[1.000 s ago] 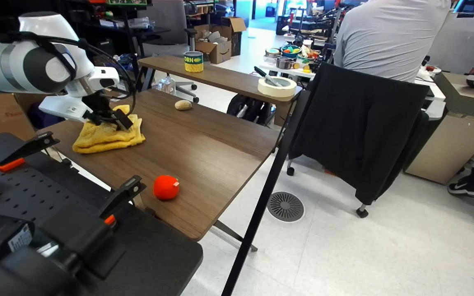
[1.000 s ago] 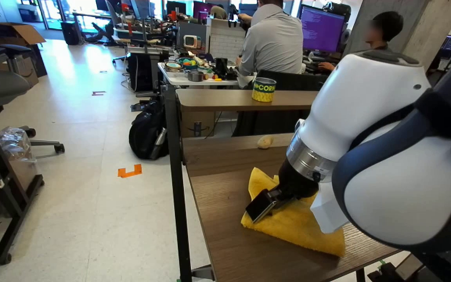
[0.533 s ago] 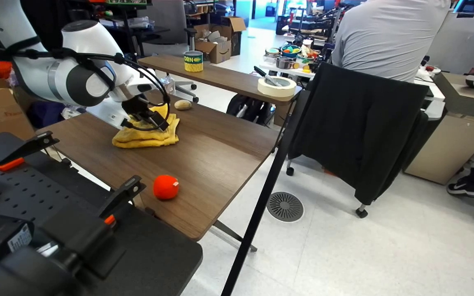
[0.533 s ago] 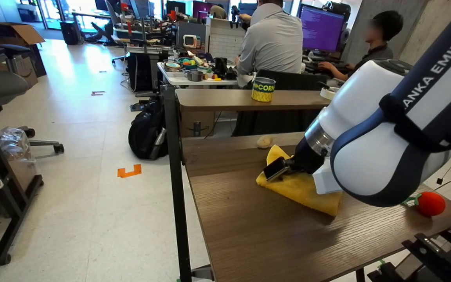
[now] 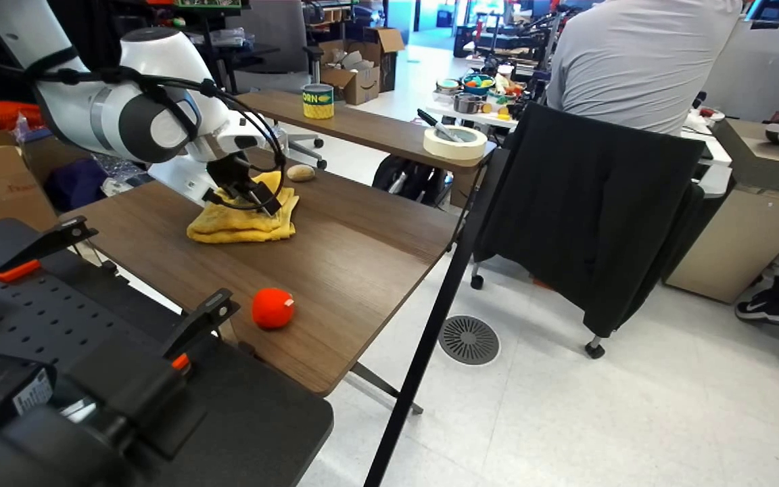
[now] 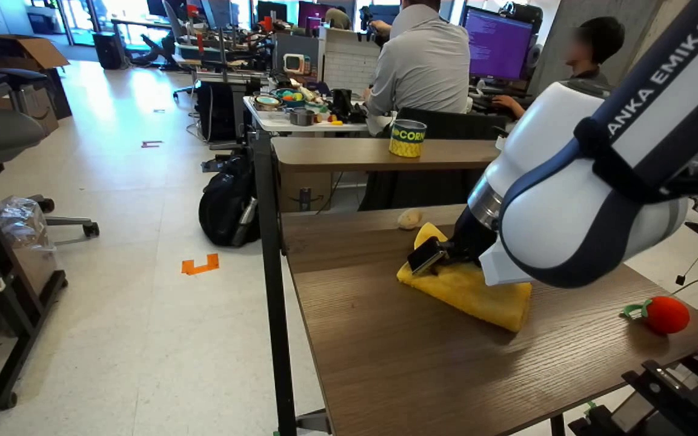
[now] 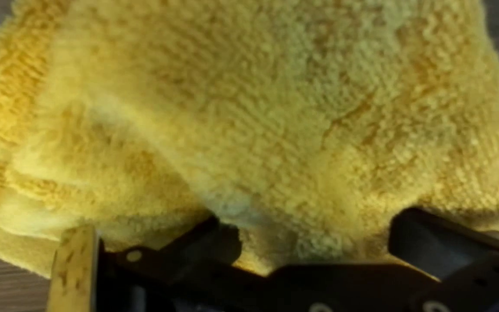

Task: Move the red object forward, then use the towel to clean the table

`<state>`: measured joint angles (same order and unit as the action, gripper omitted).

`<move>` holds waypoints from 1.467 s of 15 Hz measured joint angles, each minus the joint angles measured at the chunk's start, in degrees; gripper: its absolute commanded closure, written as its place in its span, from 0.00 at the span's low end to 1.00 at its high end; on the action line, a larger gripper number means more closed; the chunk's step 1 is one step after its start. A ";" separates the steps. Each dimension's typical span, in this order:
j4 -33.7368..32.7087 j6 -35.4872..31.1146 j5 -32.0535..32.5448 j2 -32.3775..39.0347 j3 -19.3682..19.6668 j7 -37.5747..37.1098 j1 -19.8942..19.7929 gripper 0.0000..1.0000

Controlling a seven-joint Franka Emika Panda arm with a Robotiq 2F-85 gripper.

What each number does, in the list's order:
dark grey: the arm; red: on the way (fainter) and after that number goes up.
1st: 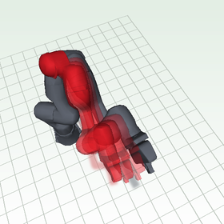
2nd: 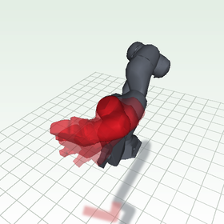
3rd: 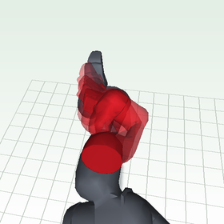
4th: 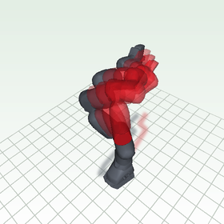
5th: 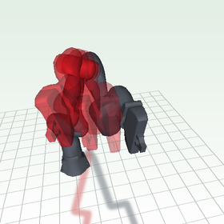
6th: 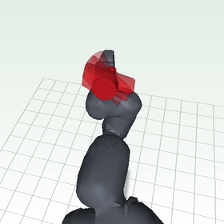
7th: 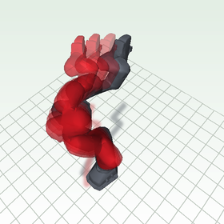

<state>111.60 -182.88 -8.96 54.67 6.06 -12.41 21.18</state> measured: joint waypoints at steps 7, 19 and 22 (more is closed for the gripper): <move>-13.01 24.85 3.41 0.76 -4.79 -0.39 0.74 0.00; -26.00 19.74 4.80 8.08 -6.02 -5.48 2.01 0.00; -26.95 18.63 4.80 8.89 -5.70 -6.11 0.10 0.00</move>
<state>84.65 -164.26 -4.17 63.56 0.36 -18.52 21.28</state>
